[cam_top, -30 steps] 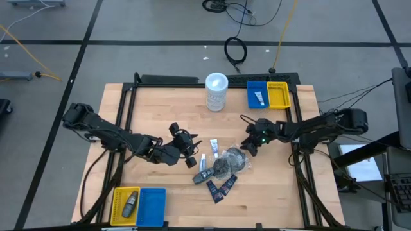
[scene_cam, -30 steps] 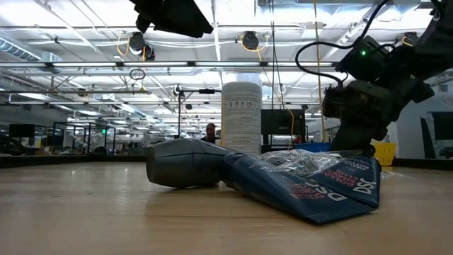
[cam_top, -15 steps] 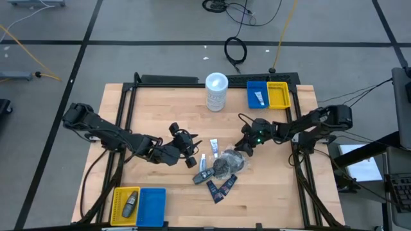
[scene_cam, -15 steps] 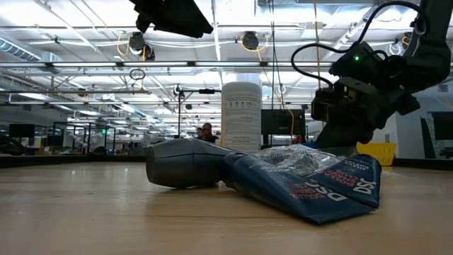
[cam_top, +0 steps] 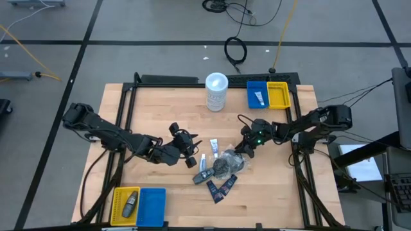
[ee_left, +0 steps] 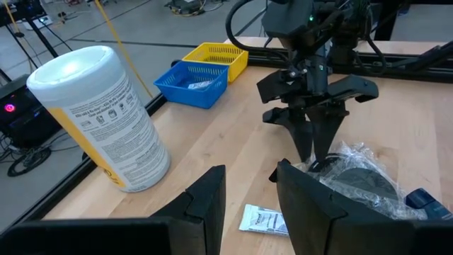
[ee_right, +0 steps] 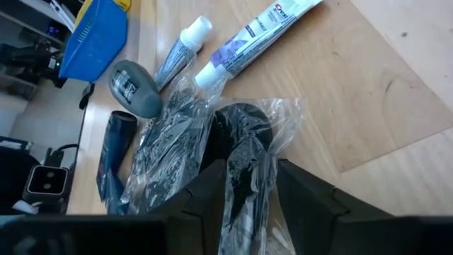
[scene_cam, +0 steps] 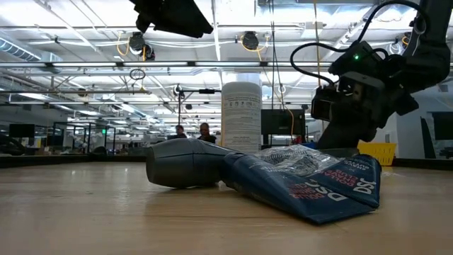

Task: Pick & Place Travel size toiletries
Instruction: Put the black hairbrush into the bottom blue bin

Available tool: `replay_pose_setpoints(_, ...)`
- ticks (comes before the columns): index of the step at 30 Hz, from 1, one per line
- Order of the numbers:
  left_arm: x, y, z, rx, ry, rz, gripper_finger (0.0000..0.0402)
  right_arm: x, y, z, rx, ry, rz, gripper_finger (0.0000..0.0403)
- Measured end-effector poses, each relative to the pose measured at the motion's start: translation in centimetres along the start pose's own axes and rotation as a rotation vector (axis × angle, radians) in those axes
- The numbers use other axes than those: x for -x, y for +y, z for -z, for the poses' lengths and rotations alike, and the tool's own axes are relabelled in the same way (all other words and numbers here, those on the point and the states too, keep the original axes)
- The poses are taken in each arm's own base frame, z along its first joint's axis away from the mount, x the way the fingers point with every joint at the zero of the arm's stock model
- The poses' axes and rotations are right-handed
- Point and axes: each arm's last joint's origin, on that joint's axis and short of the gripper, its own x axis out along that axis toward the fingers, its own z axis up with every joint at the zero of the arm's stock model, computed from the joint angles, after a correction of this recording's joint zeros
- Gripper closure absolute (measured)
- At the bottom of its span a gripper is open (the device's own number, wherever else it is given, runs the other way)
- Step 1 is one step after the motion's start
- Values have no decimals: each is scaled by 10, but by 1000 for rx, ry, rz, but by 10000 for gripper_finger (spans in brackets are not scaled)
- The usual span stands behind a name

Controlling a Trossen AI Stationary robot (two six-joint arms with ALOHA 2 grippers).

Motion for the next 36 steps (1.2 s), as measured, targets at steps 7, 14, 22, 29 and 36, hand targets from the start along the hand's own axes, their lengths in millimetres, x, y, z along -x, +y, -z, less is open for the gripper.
replay_pose_setpoints(7,0,0,0,0,0,0,275,0,-1,1,25,9,5,317)
replay_pose_setpoints(14,0,0,0,0,1,0,275,-1,-1,3,103,10,52,396)
replay_pose_setpoints(22,0,0,0,0,0,1,275,-3,9,-14,143,-45,43,402)
replay_pose_setpoints(29,0,0,-1,12,-3,1,275,13,41,-47,280,-139,-29,403)
replay_pose_setpoints(36,-2,2,-3,32,-15,-3,275,46,83,-82,448,-255,-69,403)
